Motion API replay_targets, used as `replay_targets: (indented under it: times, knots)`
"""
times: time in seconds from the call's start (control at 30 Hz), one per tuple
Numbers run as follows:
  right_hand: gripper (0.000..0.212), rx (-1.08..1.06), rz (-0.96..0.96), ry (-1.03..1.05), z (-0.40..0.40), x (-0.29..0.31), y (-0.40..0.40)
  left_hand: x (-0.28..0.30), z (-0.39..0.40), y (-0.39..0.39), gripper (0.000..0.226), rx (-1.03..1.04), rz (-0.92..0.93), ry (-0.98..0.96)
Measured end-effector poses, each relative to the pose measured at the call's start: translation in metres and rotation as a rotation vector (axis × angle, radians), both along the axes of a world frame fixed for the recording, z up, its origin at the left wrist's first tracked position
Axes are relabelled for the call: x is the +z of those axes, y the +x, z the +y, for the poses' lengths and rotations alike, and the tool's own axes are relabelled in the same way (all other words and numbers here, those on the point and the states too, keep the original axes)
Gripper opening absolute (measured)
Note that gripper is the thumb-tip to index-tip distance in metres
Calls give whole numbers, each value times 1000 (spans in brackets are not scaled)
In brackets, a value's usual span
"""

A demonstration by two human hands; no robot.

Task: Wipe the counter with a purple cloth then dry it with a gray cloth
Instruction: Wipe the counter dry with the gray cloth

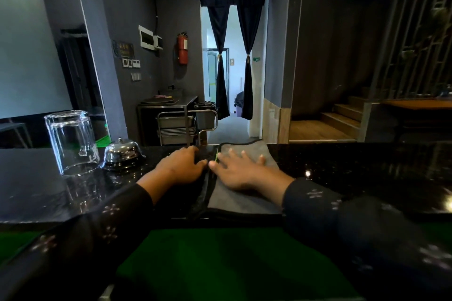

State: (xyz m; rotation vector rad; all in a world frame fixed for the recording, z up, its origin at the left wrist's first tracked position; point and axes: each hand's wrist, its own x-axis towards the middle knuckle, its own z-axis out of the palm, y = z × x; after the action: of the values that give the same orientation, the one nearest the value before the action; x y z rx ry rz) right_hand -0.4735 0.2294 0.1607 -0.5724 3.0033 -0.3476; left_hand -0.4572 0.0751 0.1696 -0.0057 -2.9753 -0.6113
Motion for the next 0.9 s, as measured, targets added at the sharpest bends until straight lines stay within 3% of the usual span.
replay_targets:
  times: [0.2, 0.37, 0.47, 0.63, 0.73, 0.8, 0.9]
  knots:
    - [75, -45, 26, 36, 29, -7, -13, -17, 0, 17, 55, -8, 4, -152]
    - [78, -421, -31, 97, 147, -2, -46, -21, 2, 16, 56, 1, -11, -202]
    - [86, -489, -81, 45, 159, 3, -47, -23, 3, 10, 55, 26, -16, -194]
    - [61, -267, 11, 51, 78, 7, -31, -21, 3, 10, 55, 26, -37, -188]
    - [61, -54, -30, 75, 32, 1, -28, -19, 2, 15, 53, 24, -40, -201]
    - [64, 14, -53, 85, 32, -1, -31, -18, -1, 18, 55, 16, -57, -218]
    - [58, -52, -26, 36, 86, 3, -35, -15, -2, 21, 56, 19, -90, -251]
